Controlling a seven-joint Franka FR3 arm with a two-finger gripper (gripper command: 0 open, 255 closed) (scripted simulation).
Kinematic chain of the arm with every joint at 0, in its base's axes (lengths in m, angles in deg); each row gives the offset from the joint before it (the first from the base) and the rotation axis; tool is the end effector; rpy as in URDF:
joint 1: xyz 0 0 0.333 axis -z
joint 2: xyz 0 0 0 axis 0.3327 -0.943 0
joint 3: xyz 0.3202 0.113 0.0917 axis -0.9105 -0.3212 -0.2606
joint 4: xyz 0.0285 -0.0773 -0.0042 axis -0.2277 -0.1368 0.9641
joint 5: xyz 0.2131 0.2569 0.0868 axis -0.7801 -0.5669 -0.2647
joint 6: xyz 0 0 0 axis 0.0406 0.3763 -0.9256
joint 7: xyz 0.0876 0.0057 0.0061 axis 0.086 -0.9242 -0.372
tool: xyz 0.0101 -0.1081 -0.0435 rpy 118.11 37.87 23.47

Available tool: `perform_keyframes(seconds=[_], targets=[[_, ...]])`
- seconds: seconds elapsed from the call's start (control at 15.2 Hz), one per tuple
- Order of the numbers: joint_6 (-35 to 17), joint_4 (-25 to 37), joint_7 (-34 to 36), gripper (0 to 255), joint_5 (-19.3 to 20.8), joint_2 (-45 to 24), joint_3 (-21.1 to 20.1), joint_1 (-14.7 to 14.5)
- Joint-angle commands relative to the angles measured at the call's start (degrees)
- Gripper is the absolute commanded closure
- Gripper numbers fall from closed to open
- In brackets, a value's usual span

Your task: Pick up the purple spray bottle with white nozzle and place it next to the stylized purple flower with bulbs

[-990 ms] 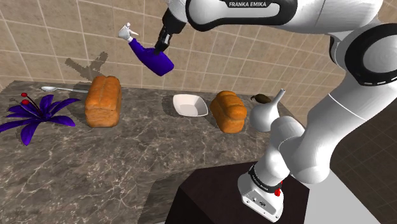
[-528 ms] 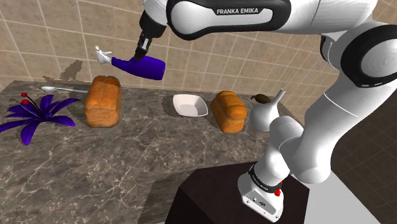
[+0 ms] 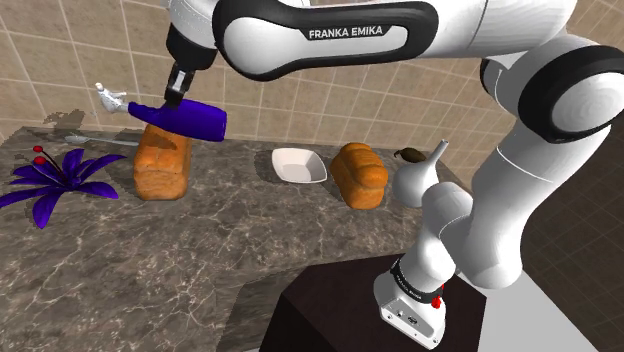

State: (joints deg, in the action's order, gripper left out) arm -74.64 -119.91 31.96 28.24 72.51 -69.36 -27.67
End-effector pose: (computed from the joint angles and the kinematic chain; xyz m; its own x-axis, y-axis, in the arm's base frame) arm 0.4970 0.2789 0.5982 0.5793 0.7366 0.3491 0.6855 -0.6720 0.2803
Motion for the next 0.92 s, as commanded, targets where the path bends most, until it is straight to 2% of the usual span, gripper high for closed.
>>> perform_keyframes(seconds=[0.0, 0.46, 0.86], targets=[[0.30, 2.81, 1.96, 255, -0.03, -2.91, -0.83, -0.89], [3.65, 14.34, 8.49, 255, 0.36, -12.59, -3.37, -4.34], [8.69, 28.80, 12.69, 255, -0.03, -23.25, -4.91, -6.89]])
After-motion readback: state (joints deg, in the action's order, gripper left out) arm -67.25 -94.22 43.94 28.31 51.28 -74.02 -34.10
